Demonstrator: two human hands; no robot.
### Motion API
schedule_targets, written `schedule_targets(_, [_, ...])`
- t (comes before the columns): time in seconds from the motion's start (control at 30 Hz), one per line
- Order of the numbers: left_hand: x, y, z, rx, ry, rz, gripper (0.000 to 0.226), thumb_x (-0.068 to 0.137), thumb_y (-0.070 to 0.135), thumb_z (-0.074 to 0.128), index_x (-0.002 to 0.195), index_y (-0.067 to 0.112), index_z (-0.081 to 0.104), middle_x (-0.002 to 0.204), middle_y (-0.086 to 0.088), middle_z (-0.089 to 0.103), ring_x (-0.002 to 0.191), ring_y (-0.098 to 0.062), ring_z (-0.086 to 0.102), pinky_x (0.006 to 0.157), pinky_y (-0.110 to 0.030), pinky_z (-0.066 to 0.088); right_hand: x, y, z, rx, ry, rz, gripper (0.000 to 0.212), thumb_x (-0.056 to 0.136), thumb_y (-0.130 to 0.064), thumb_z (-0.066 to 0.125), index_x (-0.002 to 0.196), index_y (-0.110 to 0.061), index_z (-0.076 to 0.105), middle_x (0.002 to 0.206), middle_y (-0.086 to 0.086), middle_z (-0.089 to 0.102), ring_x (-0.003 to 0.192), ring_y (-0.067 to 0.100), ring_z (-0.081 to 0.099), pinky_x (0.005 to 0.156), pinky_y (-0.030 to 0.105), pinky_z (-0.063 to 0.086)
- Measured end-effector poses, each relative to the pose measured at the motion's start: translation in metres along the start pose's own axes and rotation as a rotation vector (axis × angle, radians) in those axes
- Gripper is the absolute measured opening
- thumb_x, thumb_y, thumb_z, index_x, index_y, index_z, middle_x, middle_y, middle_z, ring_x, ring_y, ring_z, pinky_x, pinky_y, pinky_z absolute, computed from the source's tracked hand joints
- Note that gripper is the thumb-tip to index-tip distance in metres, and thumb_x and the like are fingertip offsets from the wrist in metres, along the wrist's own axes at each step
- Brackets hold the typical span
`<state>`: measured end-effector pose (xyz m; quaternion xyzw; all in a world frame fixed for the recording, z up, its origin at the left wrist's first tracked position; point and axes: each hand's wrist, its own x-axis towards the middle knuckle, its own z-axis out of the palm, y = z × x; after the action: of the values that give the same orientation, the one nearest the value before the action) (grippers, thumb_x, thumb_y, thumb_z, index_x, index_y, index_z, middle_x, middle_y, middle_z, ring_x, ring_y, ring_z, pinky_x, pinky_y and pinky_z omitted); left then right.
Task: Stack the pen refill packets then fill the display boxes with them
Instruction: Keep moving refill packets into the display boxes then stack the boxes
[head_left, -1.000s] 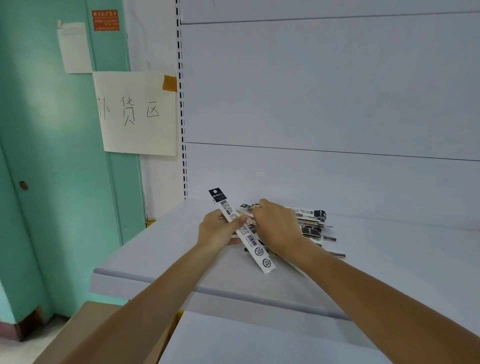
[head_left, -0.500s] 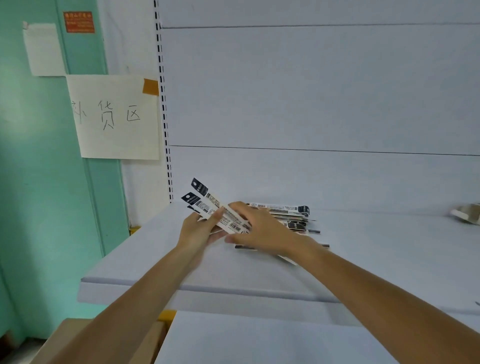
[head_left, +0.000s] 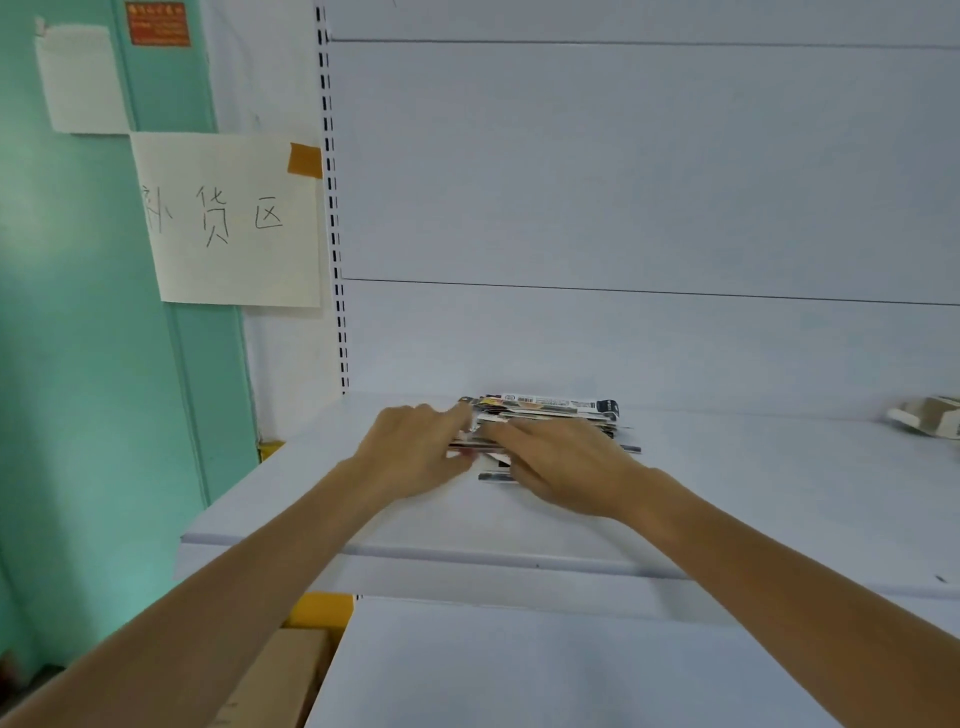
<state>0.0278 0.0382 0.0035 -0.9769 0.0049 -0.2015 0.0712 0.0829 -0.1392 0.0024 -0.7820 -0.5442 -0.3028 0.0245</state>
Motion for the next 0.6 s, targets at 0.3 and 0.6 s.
schedule_targets(0.3, [0.009, 0.028, 0.007, -0.118, 0.025, -0.059, 0.011, 0.092, 0.028, 0.042, 0.090, 0.020, 0.049, 0.100, -0.005, 0.061, 0.095, -0.029, 0.057, 0.067, -0.029, 0.033, -0.005, 0.009, -0.002, 0.645, 0.216, 0.698, 0.039, 0.099, -0.034, 0.036, 0.083, -0.004, 0.055, 0.073, 0.004, 0.053, 0.067, 0.014, 0.046, 0.071, 0.033, 0.043])
schedule_targets(0.6, [0.021, 0.049, 0.006, -0.274, 0.000, -0.082, 0.028, 0.086, 0.035, 0.054, 0.108, 0.018, 0.050, 0.103, -0.005, 0.059, 0.099, -0.027, 0.055, 0.070, -0.029, 0.033, -0.018, 0.006, 0.005, 0.448, 0.155, 0.458, 0.032, 0.088, -0.037, 0.059, 0.095, -0.006, 0.062, 0.090, 0.005, 0.060, 0.079, 0.012, 0.046, 0.070, 0.016, 0.034])
